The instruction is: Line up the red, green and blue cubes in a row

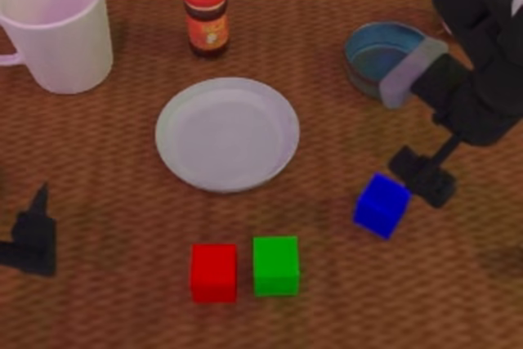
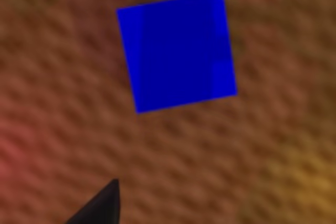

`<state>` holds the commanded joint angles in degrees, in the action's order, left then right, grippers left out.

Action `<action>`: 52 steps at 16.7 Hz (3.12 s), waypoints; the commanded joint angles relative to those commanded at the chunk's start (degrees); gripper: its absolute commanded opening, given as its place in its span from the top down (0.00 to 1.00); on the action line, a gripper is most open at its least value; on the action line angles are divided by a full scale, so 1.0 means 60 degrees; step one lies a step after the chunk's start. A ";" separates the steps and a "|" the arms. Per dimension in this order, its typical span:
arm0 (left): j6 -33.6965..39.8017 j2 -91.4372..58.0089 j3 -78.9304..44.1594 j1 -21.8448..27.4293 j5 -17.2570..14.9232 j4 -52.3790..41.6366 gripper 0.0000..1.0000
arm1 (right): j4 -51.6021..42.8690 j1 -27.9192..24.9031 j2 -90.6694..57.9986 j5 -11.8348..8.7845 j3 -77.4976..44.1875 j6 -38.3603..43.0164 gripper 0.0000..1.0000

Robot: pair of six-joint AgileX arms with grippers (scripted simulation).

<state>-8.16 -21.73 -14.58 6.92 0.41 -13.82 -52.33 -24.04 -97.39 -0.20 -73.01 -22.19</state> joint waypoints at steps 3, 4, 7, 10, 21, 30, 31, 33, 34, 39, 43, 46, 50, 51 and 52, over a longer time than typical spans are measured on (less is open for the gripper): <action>0.0748 0.2075 0.1387 -0.0757 -0.0039 0.1218 0.00 | -0.0983 -0.0462 -0.1871 0.0014 -0.1530 -0.0449 0.00; 0.0943 0.2588 0.1731 -0.0947 -0.0048 0.1551 0.00 | -0.1224 -0.0580 -0.2354 0.0024 -0.1935 -0.0564 0.00; 0.1315 0.3514 0.2360 -0.1303 -0.0066 0.2218 0.00 | -0.1659 -0.0800 -0.3202 0.0046 -0.2687 -0.0779 0.00; 0.1360 0.3622 0.2431 -0.1345 -0.0069 0.2303 0.00 | -0.1709 -0.0827 -0.3289 0.0049 -0.2784 -0.0804 0.00; 0.1360 0.3622 0.2431 -0.1345 -0.0069 0.2303 0.00 | 0.0615 -0.0831 -0.4181 0.0056 -0.1435 -0.0778 0.00; 0.1360 0.3622 0.2431 -0.1345 -0.0069 0.2303 0.00 | 0.0933 -0.0842 -0.4369 0.0058 -0.1222 -0.0775 0.23; 0.1360 0.3622 0.2431 -0.1345 -0.0069 0.2303 0.00 | 0.0933 -0.0842 -0.4369 0.0058 -0.1222 -0.0775 0.30; 0.1360 0.3622 0.2431 -0.1345 -0.0069 0.2303 0.00 | 0.0933 -0.0842 -0.4369 0.0058 -0.1222 -0.0775 0.45; 0.1360 0.3622 0.2431 -0.1345 -0.0069 0.2303 0.00 | 0.0933 -0.0842 -0.4369 0.0058 -0.1222 -0.0775 0.53; 0.1360 0.3622 0.2431 -0.1345 -0.0069 0.2303 0.00 | 0.0933 -0.0842 -0.4369 0.0058 -0.1222 -0.0775 0.90; 0.1360 0.3622 0.2431 -0.1345 -0.0069 0.2303 0.00 | 0.0933 -0.0842 -0.4369 0.0058 -0.1222 -0.0775 1.00; 0.1360 0.3622 0.2431 -0.1345 -0.0069 0.2303 0.00 | 0.0933 -0.0842 -0.4369 0.0058 -0.1222 -0.0775 1.00; 0.1360 0.3622 0.2431 -0.1345 -0.0069 0.2303 0.00 | 0.0878 -0.0827 -0.4322 0.0059 -0.1255 -0.0764 1.00; 0.1360 0.3622 0.2431 -0.1345 -0.0069 0.2303 0.00 | 0.0743 -0.0836 -0.4278 0.0060 -0.1355 -0.0769 1.00; 0.1360 0.3622 0.2431 -0.1345 -0.0069 0.2303 0.00 | 0.0508 -0.0836 -0.4186 0.0061 -0.1502 -0.0762 1.00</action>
<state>0.00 0.00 0.00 -1.15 0.00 0.00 -49.28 -29.06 -122.50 0.17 -82.02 -26.77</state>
